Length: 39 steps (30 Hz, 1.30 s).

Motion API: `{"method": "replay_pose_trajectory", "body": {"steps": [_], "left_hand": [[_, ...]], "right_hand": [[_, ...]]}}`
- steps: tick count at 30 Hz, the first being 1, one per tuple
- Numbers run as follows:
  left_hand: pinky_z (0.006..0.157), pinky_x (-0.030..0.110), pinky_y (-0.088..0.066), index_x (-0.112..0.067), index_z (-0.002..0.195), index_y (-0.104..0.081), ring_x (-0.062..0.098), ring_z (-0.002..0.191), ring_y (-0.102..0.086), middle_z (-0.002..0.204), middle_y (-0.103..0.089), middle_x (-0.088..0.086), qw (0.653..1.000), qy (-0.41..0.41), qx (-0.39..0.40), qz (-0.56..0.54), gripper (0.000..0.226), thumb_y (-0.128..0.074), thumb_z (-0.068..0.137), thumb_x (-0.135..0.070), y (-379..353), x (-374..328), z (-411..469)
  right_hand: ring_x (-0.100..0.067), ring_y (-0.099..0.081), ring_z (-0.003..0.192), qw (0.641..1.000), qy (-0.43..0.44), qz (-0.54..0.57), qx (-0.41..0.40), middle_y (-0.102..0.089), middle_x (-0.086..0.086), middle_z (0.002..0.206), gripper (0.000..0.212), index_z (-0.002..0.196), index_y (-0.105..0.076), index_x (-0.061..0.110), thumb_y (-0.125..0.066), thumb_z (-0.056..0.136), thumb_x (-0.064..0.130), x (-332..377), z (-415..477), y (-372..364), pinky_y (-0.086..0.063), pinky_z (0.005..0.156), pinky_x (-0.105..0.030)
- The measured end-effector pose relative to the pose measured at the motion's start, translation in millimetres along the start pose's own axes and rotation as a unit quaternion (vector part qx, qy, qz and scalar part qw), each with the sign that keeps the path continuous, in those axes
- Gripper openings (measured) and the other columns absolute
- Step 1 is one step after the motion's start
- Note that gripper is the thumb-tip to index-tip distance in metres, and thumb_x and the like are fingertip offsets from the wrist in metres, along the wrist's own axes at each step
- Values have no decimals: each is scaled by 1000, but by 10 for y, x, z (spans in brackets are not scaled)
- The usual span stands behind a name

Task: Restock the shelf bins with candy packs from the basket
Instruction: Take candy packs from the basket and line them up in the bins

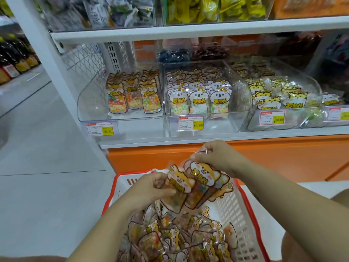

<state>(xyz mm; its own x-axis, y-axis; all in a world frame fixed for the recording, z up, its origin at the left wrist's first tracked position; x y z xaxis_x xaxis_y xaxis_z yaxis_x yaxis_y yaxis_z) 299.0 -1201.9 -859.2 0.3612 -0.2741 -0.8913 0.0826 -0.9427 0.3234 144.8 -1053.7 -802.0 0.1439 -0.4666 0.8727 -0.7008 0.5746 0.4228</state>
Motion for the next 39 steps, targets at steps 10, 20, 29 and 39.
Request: {"method": "replay_pose_trajectory", "body": {"steps": [10, 20, 29, 39], "left_hand": [[82, 22, -54, -19, 119, -66, 11, 100, -72, 111, -75, -6, 996, -13, -50, -77, 27, -70, 92, -13, 27, 25, -3], [84, 41, -57, -13, 123, -63, 21, 87, -71, 107, -75, 7, 969, 28, -68, -234, 27, -62, 96, -12, 68, 195, 11], [85, 48, -60, -5, 129, -57, 25, 87, -73, 108, -73, 16, 899, 30, -77, -429, 44, -62, 86, -14, 137, 242, 6], [65, 36, -62, 4, 136, -53, 26, 85, -74, 112, -71, 23, 846, 33, -104, -523, 41, -52, 98, -11, 112, 210, -27]], "right_hand": [[-22, -64, 107, 993, -68, 84, 43, -73, -3, 103, 63, 80, -76, 17, -86, 41, 66, -38, -44, -117, -49, 102, -45], [-29, -72, 89, 940, -96, 316, 82, -72, -22, 103, 27, 109, -67, -6, -57, 97, 15, 28, -66, -21, -62, 73, -38], [-34, -70, 93, 916, -125, 371, -89, -70, -24, 108, 23, 111, -62, -4, -55, 100, 15, -224, -11, 176, -61, 76, -46], [-2, -59, 51, 870, 30, 304, -387, -65, 1, 75, 8, 96, -66, 12, -65, 95, 20, 50, -371, 804, -50, 56, -24]]}}
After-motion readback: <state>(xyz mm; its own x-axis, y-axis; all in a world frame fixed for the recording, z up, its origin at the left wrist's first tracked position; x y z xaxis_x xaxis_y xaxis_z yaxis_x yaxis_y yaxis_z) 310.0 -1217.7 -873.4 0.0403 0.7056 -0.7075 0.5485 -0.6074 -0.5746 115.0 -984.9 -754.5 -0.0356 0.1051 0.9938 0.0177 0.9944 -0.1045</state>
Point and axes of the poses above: each hand's wrist, its own z-axis towards the middle knuckle, its own y-axis out of the back of the hand, x = y × z, the point moved 7 cm from there along z, towards the middle knuckle
